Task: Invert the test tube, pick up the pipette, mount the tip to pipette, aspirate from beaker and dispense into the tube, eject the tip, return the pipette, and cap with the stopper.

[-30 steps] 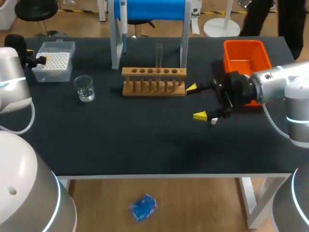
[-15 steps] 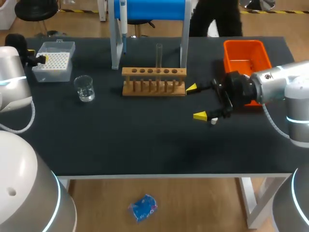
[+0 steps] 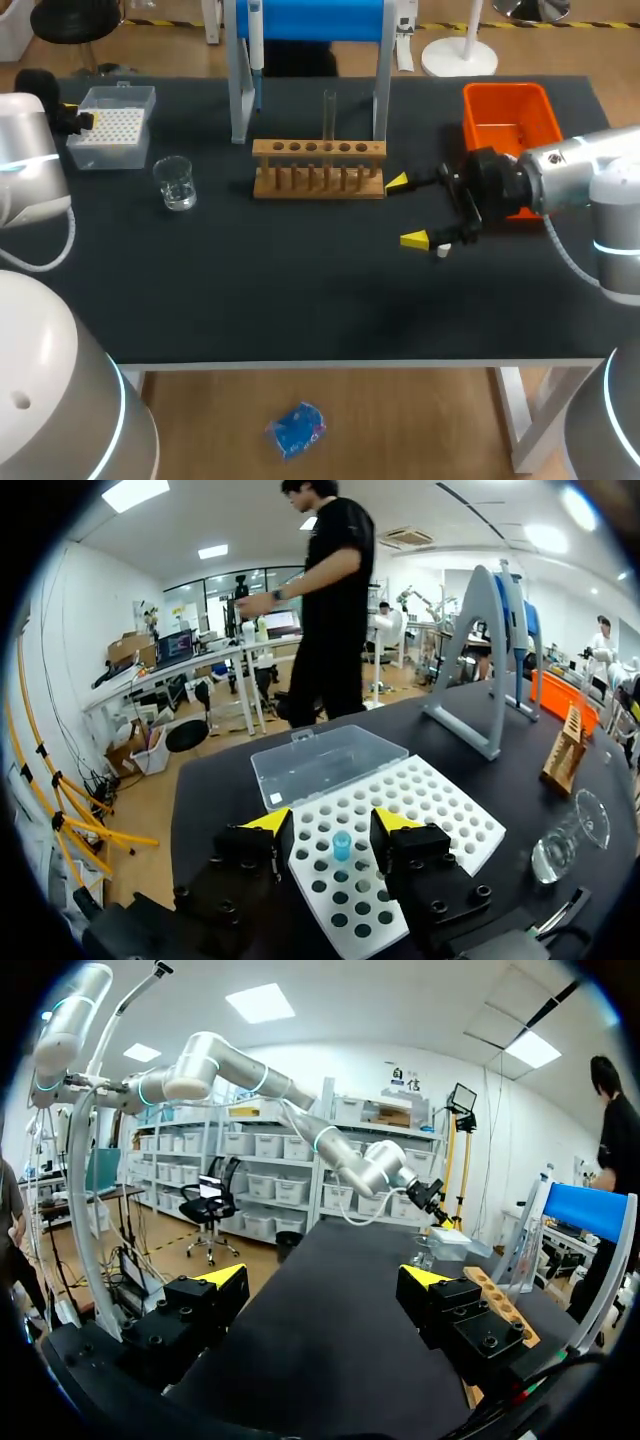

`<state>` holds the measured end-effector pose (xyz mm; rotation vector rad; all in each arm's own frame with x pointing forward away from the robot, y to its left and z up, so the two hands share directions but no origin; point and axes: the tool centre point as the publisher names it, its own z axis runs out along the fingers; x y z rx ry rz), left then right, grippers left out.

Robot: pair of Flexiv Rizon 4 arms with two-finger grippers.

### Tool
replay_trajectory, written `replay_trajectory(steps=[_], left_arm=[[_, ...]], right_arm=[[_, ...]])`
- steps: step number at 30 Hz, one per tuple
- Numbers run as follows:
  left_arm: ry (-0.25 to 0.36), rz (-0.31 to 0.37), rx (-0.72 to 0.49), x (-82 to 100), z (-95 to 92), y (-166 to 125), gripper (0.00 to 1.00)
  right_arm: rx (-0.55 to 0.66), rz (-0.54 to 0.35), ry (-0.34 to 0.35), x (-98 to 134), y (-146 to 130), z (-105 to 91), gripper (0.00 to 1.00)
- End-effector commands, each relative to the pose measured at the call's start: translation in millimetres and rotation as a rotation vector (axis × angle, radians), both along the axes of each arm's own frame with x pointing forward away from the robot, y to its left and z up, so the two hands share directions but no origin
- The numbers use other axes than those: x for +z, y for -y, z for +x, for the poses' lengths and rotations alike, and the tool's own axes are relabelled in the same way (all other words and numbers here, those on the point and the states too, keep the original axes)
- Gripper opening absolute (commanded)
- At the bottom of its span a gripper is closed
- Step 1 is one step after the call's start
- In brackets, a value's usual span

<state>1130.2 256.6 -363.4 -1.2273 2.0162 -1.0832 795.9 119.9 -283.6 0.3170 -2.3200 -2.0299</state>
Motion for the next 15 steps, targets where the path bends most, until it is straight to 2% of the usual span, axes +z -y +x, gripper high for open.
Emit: replay_trajectory(steps=[1, 4, 11, 15], left_arm=[[-0.006, 0.000, -0.004, -1.2, 3.3, -1.9, 0.46], [-0.007, 0.002, -0.004, -2.0, 2.8, -2.3, 0.40], [-0.006, 0.004, 0.000, -3.1, -0.2, -3.4, 0.40], [-0.004, 0.005, 0.002, -3.2, -0.9, -3.7, 0.37]], right_arm=[[0.000, 0.001, 0.001, -0.6, 0.2, -0.2, 1.00], [0.000, 0.001, 0.001, -0.6, 0.2, -0.2, 1.00], [0.000, 0.001, 0.001, -0.6, 0.2, -0.2, 1.00], [0.000, 0.001, 0.001, -0.6, 0.2, -0.2, 1.00]])
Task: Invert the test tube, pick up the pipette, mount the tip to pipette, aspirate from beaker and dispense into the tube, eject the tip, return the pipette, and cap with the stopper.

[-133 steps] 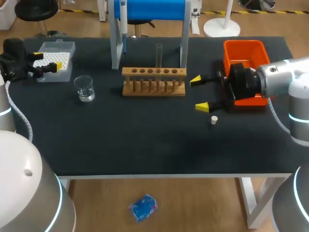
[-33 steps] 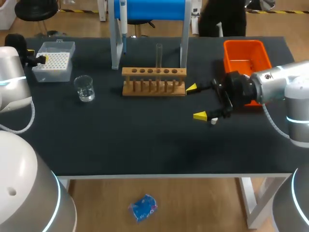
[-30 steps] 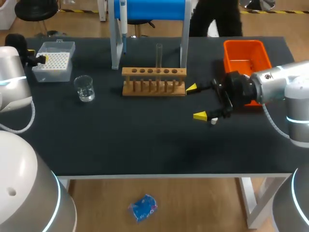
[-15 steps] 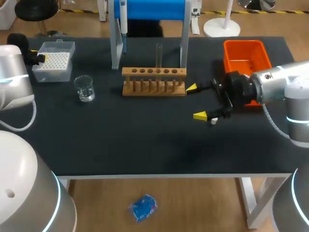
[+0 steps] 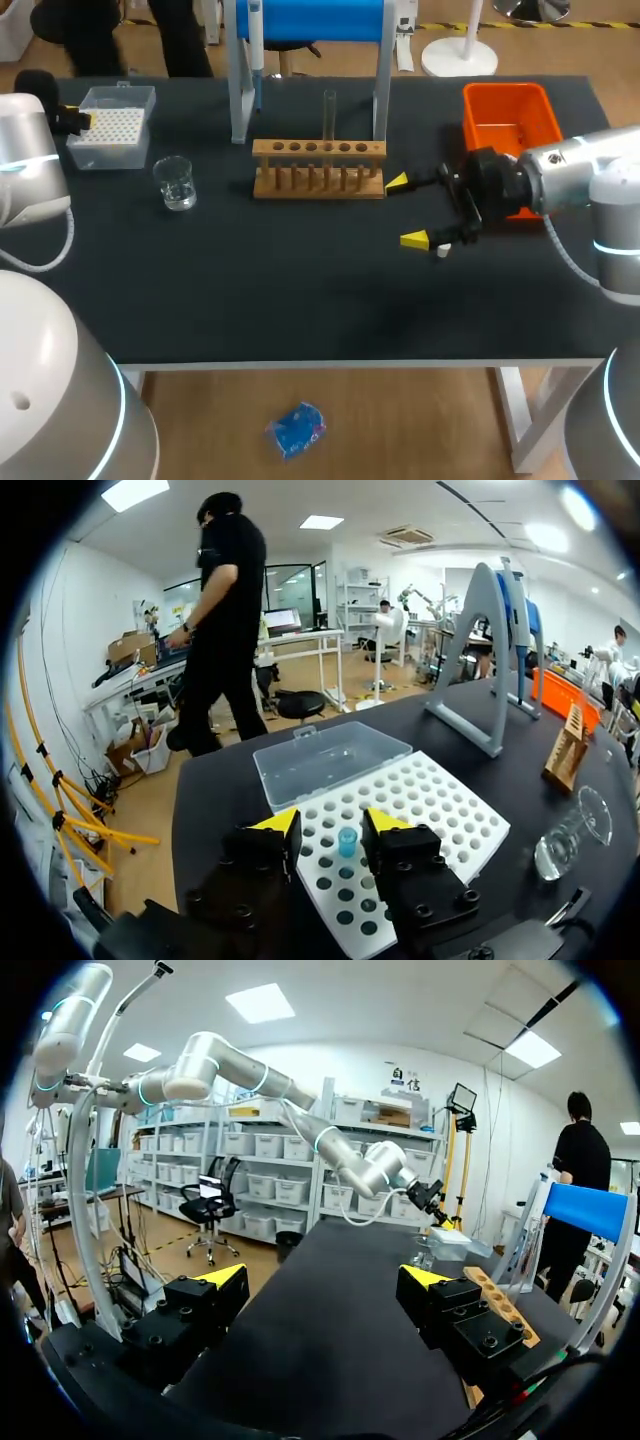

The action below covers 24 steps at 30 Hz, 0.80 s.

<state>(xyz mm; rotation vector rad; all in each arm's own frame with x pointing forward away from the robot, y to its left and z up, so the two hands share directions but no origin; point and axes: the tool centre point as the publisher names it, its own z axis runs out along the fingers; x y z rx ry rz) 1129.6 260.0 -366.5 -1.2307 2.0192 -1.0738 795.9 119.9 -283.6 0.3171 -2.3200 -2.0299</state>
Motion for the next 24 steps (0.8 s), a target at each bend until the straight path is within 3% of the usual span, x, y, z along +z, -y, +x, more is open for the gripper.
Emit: replay_trajectory(steps=[1, 17, 20, 24], left_arm=[[0.001, 0.000, 0.000, 0.0, -0.3, -0.4, 0.36], [-0.006, 0.011, -0.003, -0.6, -0.1, -0.7, 0.16], [-0.006, 0.013, -0.004, -1.0, 0.0, -0.9, 0.05], [-0.005, 0.015, -0.004, -1.1, -0.3, -1.0, 0.00]], right_arm=[[0.000, 0.001, 0.001, -0.6, 0.2, -0.2, 1.00], [0.000, 0.001, 0.001, -0.6, 0.2, -0.2, 1.00], [0.000, 0.001, 0.001, -0.6, 0.2, -0.2, 1.00], [0.000, 0.001, 0.001, -0.6, 0.2, -0.2, 1.00]])
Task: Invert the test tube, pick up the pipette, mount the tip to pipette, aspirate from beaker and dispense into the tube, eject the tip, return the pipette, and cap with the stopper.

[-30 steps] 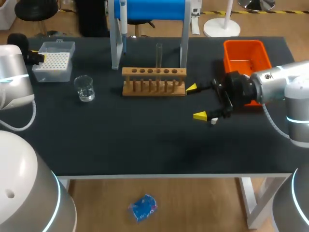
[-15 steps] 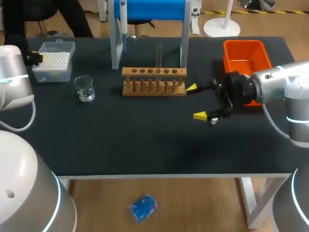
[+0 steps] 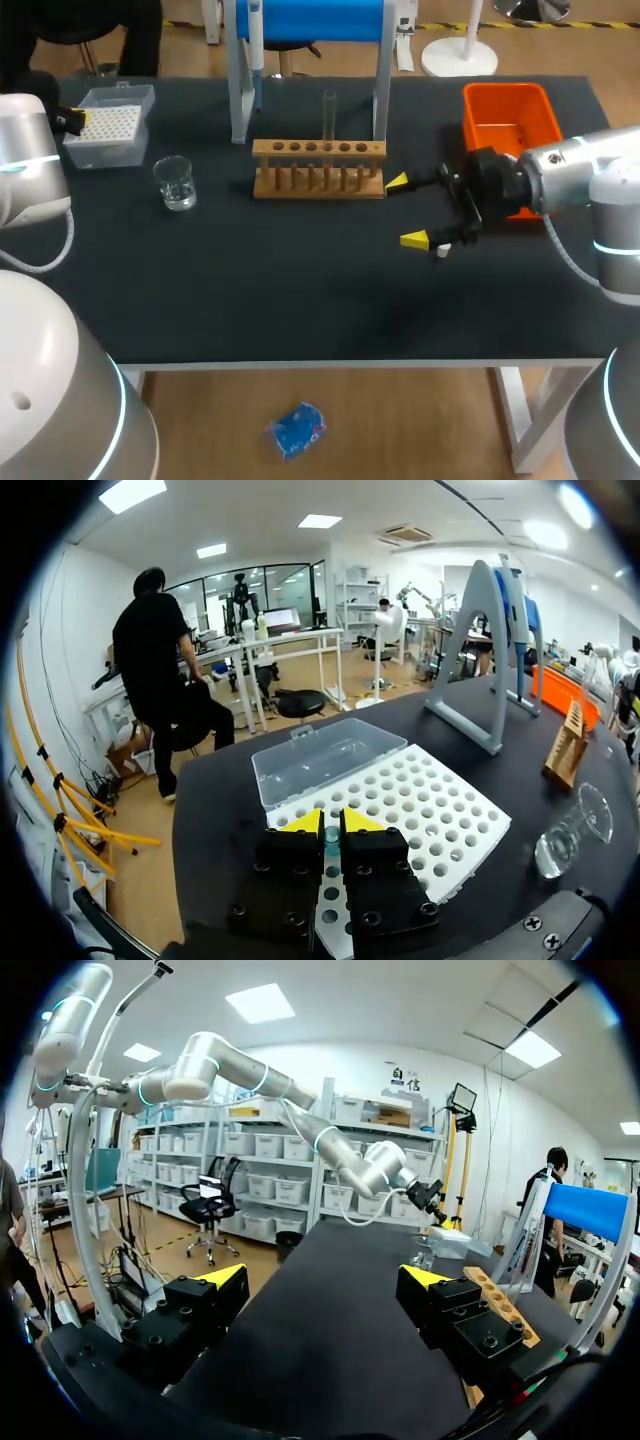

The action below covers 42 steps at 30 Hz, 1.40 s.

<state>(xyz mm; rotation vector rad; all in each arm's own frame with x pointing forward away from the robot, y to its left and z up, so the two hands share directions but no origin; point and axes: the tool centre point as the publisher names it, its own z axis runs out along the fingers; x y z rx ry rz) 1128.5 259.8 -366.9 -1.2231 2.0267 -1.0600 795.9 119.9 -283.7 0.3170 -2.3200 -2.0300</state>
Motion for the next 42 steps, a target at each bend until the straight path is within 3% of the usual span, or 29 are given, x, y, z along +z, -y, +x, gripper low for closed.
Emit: replay_trajectory(steps=[1, 17, 42], left_arm=[[-0.002, 0.003, -0.003, -0.8, 0.3, -1.0, 0.00], [0.011, 0.024, -0.017, 3.0, -3.9, 4.0, 0.00], [0.038, 0.053, -0.030, 25.1, -6.3, 6.1, 0.00]], right_arm=[[0.000, 0.001, 0.001, -0.5, 0.2, -0.2, 1.00], [0.000, 0.001, 0.001, -0.5, 0.2, -0.2, 1.00], [0.000, 0.001, 0.001, -0.5, 0.2, -0.2, 1.00]])
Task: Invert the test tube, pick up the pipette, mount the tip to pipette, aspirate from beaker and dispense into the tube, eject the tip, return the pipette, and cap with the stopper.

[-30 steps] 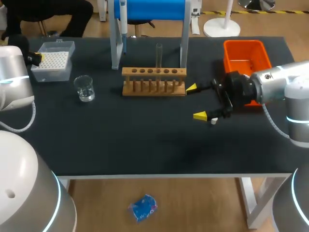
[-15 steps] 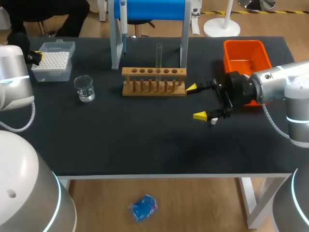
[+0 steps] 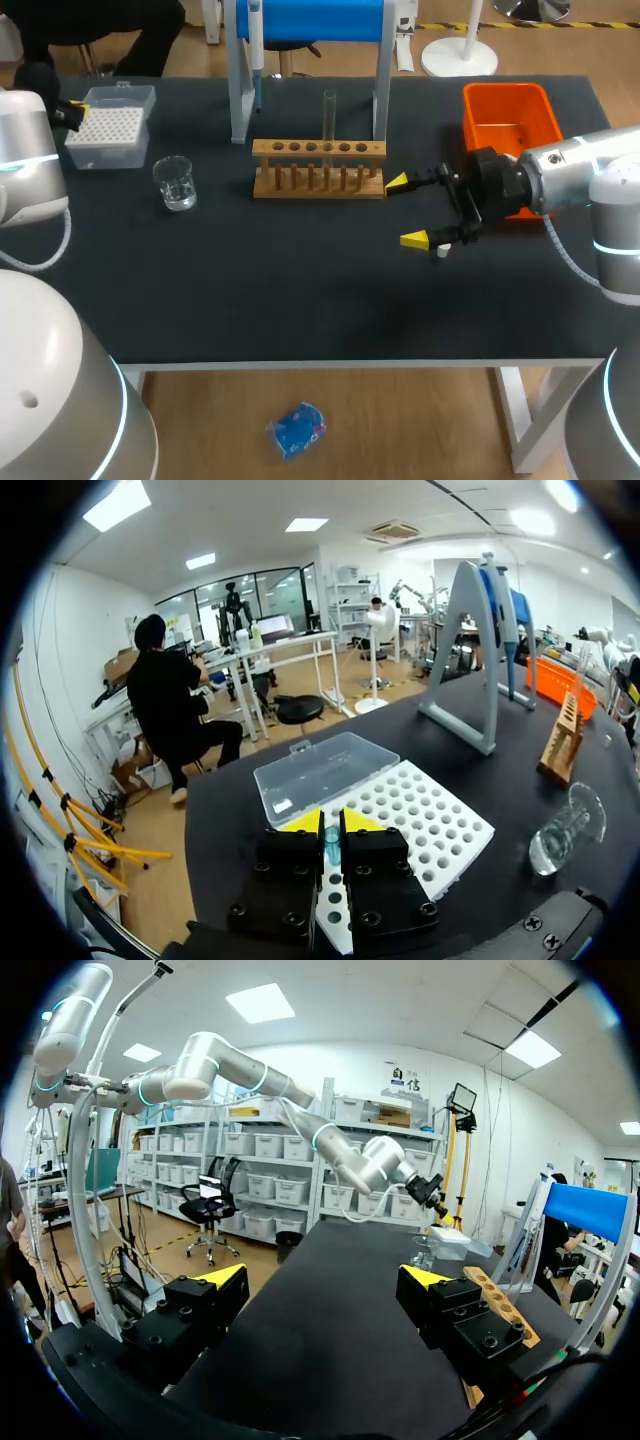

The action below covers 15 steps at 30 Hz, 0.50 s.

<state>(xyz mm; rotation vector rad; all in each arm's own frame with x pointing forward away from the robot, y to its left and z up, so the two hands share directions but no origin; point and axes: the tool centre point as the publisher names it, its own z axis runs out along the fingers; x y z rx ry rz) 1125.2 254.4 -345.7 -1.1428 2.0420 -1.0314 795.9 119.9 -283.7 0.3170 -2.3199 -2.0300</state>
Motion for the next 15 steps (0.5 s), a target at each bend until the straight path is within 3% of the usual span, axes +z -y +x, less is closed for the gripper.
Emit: replay_trajectory(steps=[1, 15], left_arm=[[0.008, 0.002, 0.001, 5.3, -3.1, 0.8, 0.00], [0.044, 0.026, 0.001, 28.0, -6.5, 1.7, 0.00]], right_arm=[[0.000, 0.001, 0.001, -0.5, 0.2, -0.2, 1.00], [0.000, 0.001, 0.001, -0.5, 0.2, -0.2, 1.00]])
